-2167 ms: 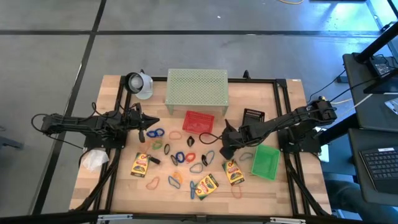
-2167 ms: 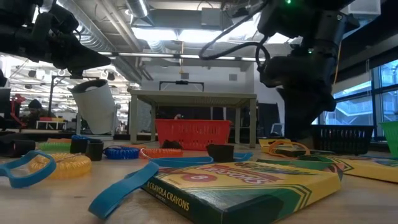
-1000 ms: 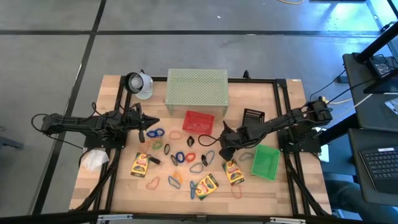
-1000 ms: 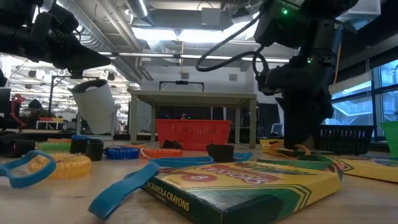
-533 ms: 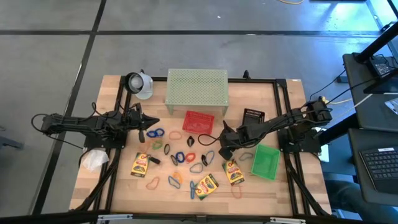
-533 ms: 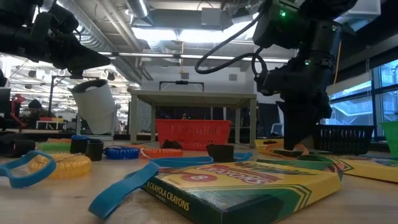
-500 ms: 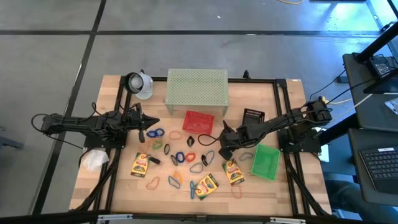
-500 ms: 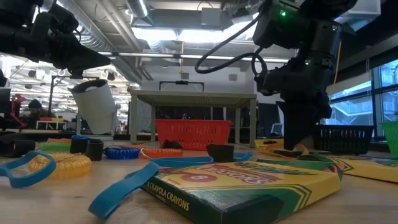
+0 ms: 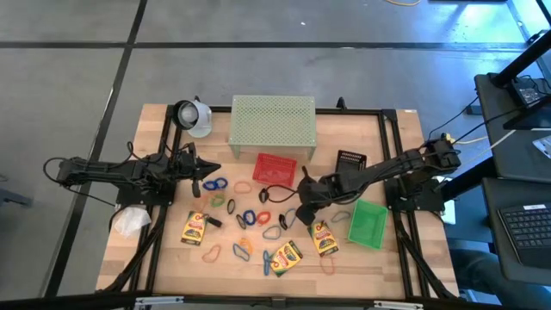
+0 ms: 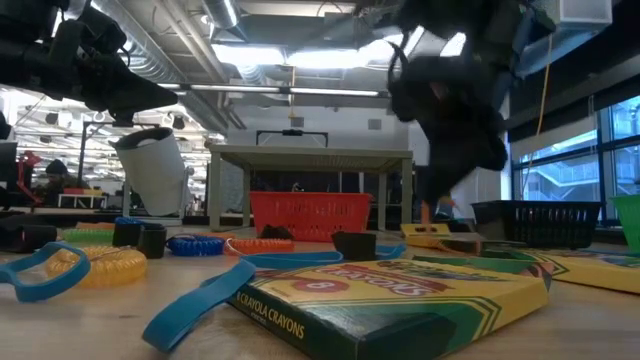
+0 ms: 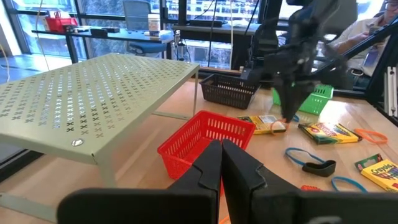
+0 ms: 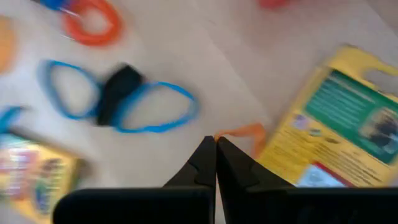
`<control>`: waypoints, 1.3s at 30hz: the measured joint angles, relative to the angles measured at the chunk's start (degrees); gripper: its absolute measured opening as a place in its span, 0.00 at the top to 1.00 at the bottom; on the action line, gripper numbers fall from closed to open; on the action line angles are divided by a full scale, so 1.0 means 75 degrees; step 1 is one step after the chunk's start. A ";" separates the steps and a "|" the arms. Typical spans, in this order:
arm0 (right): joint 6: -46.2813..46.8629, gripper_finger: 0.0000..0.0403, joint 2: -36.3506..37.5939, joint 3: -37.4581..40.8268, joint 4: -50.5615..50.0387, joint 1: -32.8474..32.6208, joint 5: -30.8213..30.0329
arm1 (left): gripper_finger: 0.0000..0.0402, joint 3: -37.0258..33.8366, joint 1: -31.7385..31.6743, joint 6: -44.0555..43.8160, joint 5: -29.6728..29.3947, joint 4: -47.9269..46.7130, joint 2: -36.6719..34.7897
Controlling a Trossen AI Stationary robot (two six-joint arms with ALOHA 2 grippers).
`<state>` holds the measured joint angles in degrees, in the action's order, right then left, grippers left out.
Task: Pick & Place Office Desk Supplies
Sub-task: Put the orange rubber band into the green bin
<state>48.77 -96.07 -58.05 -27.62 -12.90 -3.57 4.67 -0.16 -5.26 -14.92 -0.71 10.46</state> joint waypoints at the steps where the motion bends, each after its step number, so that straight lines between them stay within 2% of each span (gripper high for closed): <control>1: -0.0022 1.00 0.0000 -0.0083 0.0020 -0.0035 0.0020 | 0.99 0.0000 0.0003 0.0003 0.0000 0.0003 0.0000; 11: 0.0001 1.00 0.0003 -0.0477 0.0218 -0.0257 0.0125 | 0.99 0.0000 0.0000 0.0003 0.0000 0.0000 0.0000; 20: 0.0312 1.00 -0.0307 -0.0389 0.0296 -0.0318 0.0736 | 0.99 0.0000 0.0000 0.0003 0.0000 0.0000 0.0000; 23: 0.0212 1.00 -0.0693 -0.0378 0.0772 -0.0312 0.1479 | 0.99 0.0000 0.0001 0.0003 0.0001 -0.0003 0.0000; 27: 0.0201 1.00 -0.1116 -0.0375 0.1125 -0.0322 0.1775 | 0.99 0.0000 0.0003 0.0003 0.0001 -0.0069 0.0000; 34: 0.0323 1.00 -0.1143 -0.0375 0.2384 -0.0360 0.2234 | 0.99 0.0000 0.0001 0.0003 0.0001 -0.0175 0.0000; 39: 0.0441 1.00 -0.1134 -0.0375 0.2511 -0.0431 0.2363 | 0.99 0.0000 0.0003 0.0003 0.0002 -0.0175 0.0000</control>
<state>52.07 -104.57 -60.86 -8.78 -16.13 14.15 4.67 -0.14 -5.23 -14.90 -2.02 10.46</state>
